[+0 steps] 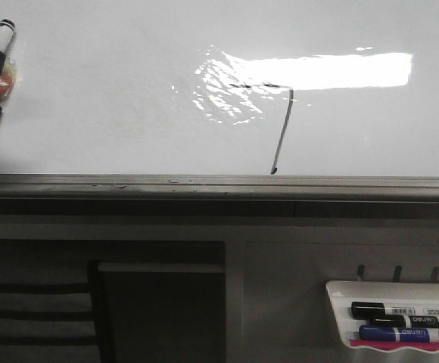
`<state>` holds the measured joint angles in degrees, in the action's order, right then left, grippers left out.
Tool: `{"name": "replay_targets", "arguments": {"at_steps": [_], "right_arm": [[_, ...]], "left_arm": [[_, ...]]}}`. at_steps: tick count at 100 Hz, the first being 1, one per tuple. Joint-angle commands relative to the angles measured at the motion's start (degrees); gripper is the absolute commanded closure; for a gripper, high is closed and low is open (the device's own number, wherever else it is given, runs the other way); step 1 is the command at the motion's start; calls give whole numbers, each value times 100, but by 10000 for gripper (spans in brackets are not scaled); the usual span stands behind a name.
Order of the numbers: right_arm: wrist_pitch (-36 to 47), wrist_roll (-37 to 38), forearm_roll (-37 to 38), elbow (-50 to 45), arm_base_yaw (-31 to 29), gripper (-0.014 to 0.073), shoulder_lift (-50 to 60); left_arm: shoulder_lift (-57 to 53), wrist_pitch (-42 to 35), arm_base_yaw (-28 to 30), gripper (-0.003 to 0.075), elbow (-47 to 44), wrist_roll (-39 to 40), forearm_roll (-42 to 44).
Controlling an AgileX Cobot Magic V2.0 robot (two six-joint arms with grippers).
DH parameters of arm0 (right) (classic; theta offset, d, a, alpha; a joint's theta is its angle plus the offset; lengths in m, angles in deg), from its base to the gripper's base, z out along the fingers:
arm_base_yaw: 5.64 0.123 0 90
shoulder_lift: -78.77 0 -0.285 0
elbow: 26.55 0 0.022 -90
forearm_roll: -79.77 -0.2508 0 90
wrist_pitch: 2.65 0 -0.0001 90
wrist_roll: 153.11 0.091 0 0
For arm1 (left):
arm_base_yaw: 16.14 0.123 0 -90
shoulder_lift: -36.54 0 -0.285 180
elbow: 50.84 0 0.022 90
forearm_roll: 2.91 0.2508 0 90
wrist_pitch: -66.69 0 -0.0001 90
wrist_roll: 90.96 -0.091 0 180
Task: Write number 7 on whiteboard
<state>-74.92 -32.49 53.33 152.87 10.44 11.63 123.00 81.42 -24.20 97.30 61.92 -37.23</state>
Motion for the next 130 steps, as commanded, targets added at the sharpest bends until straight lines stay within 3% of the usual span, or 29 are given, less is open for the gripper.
{"name": "replay_targets", "arguments": {"at_steps": [1,17,35,46,70,93,113,130], "right_arm": [[-133,-15,-154,171,-25,300,19],[-155,108,-154,171,-25,300,19],[-132,979,-165,192,-25,300,19],[-173,1678,-155,192,-25,300,19],[-140,2753,-30,192,-25,302,96],[354,4392,1283,-79,-25,302,640],[1722,5064,1624,-1457,-25,310,1549],[2864,5167,1622,-2823,-25,423,2325]], "left_arm": [[3,-272,9,740,137,53,-128],[3,-260,9,701,137,53,-141],[3,-211,9,443,137,53,-78],[-45,-153,9,350,137,53,-15],[-731,295,9,352,137,53,384],[-1945,1311,9,352,137,53,615],[-3247,2476,9,352,74,53,698],[-4445,2614,9,352,-512,53,739]]}}
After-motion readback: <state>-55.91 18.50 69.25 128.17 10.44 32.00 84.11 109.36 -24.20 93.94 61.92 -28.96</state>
